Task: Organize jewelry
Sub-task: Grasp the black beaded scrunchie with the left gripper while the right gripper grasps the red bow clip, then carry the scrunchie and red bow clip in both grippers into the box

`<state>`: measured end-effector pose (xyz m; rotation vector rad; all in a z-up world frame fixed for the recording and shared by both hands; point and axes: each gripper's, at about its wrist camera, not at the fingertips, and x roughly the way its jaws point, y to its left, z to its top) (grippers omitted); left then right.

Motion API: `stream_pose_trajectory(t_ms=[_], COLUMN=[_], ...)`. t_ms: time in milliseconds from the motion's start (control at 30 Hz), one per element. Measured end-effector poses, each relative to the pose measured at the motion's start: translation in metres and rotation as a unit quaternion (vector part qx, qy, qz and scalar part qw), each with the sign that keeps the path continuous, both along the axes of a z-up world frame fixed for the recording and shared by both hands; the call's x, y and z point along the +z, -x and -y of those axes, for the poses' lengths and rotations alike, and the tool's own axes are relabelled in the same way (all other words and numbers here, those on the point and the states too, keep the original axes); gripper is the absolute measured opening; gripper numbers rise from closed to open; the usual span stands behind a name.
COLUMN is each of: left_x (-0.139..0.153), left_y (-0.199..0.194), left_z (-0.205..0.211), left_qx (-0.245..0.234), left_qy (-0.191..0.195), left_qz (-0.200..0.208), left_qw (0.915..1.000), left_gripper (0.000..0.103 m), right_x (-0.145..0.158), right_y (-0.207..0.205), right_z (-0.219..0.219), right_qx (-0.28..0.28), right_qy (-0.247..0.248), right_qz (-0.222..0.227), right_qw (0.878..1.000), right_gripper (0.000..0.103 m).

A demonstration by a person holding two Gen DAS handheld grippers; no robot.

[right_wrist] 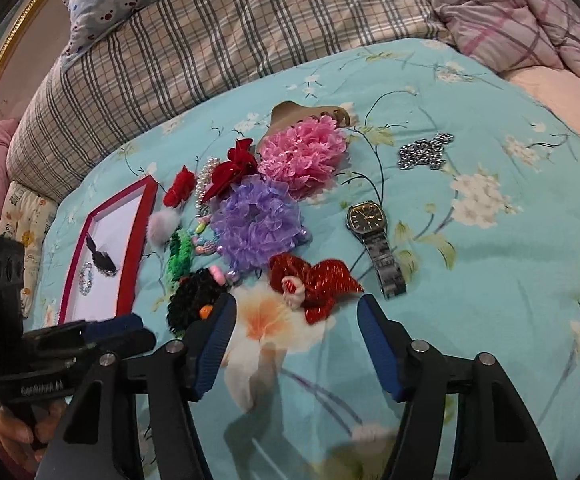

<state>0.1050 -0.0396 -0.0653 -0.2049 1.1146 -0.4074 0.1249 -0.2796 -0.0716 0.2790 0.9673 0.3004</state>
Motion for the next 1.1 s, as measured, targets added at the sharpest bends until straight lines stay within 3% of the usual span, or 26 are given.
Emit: stream_pose_trajectory(t_ms=[167,200,233,267,400,600,667,767,1100], left_x=[-0.006,-0.008,-0.010,-0.012,-0.021,-0.028,-0.029,-0.028,0.001], left_y=[-0.006,-0.008,-0.011,-0.014,-0.025,-0.040,-0.042,-0.042,-0.013], left_z=[0.007,0.008,0.010,0.012,0.018,0.023,0.021,0.017,0.003], left_qx=[-0.006,-0.009,-0.011,-0.011,-0.014,-0.013,-0.012,-0.014,-0.030], left_qy=[0.001,0.001,0.000,0.000,0.006,0.005,0.008,0.022,0.029], left_qz=[-0.007,-0.009,-0.013,-0.015,-0.025,-0.016,-0.011,-0.007,0.032], left_qw=[1.0000,0.9999,0.9999,0.9998,0.9996,0.9998,0.9998,0.9996,0.9986], left_gripper=[0.045,0.045,0.045,0.045,0.045,0.045,0.034,0.030,0.026], right_x=[-0.015,-0.019,-0.023,-0.027,-0.025,-0.015,-0.015,-0.014,-0.003], right_y=[-0.020,-0.024,-0.028,-0.030,-0.030,-0.025,-0.023,-0.022,-0.006], right_z=[-0.002,-0.002,-0.002,-0.001,0.006,0.015,0.018,0.020,0.014], right_qx=[0.012,0.013,0.013,0.013,0.016,0.003,0.000,-0.005,-0.001], right_qy=[-0.004,-0.004,-0.004,-0.007,-0.021,-0.026,-0.034,-0.042,-0.043], right_qz=[-0.016,-0.023,-0.030,-0.037,-0.028,-0.010,-0.012,-0.011,-0.003], right_qw=[1.000,1.000,0.999,0.999,0.999,1.000,0.999,0.999,0.999], right_gripper=[0.060,0.053,0.037,0.028,0.019,0.018,0.018,0.018,0.018])
